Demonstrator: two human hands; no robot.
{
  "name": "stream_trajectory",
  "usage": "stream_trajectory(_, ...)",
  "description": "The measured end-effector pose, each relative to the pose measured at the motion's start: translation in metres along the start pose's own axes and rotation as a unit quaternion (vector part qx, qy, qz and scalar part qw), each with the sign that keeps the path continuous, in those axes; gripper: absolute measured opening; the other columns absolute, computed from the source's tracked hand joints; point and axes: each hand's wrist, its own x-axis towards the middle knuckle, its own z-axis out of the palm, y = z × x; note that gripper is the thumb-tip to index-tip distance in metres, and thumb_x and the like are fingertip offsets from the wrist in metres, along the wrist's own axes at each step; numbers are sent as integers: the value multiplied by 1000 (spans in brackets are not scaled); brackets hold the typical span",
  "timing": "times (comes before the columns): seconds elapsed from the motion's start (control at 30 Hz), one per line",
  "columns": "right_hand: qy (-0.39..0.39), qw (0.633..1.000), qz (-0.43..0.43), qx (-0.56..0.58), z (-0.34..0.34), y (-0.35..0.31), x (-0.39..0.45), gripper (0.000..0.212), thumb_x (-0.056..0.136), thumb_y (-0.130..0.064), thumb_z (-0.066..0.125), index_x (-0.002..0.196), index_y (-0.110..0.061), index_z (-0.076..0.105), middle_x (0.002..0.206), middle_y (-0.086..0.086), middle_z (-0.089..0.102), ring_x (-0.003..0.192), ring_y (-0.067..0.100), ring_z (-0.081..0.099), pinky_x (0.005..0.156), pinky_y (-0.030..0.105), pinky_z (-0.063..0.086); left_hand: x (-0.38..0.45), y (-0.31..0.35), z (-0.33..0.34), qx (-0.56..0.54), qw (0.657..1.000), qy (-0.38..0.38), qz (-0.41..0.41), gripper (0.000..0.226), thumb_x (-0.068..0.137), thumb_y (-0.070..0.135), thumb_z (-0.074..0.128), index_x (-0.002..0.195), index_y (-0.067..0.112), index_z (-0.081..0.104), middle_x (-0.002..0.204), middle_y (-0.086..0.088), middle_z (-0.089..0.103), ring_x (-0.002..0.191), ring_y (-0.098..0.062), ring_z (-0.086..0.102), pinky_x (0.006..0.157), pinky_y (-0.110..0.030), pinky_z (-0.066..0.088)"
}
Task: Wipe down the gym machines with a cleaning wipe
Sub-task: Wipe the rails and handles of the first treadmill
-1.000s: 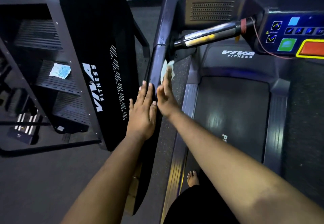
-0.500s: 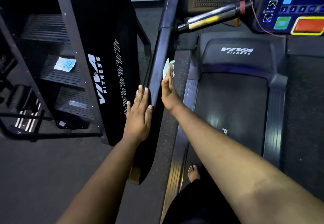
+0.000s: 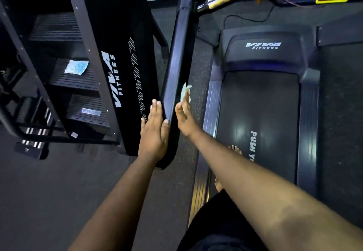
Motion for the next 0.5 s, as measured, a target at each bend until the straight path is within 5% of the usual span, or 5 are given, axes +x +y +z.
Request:
stream_trajectory(0.2,-4,1000,15,6,42,30,-94,94,97,-73,32,161,-17,-7,167,-10,-14,153,0,-11,126,24,-1,-29,-6,0,-21,999,3,-39,62,108,38,26,164,23,7,171,9,2,154,2,-2,127,-42,0)
stream_trajectory(0.3,50,998,19,-24,48,19,-112,66,108,-39,40,161,-18,9,168,-6,8,154,2,8,125,24,13,-37,-2,-1,-48,995,-4,-90,64,110,41,30,164,24,1,171,9,1,154,-3,0,127,-48,0)
stream_trajectory(0.43,91,994,30,-58,48,7,-132,51,106,-26,50,155,-16,38,159,1,40,145,9,37,110,7,26,-49,4,-6,-78,987,-4,-139,73,107,48,37,164,22,-1,171,4,4,157,-15,5,125,-59,7)
stream_trajectory(0.5,108,992,44,-54,41,-6,-137,41,104,-19,53,145,-18,55,141,1,61,124,9,58,95,6,38,-54,9,-12,-71,985,-19,-153,77,105,49,43,163,25,-2,171,2,1,158,-19,4,123,-63,9)
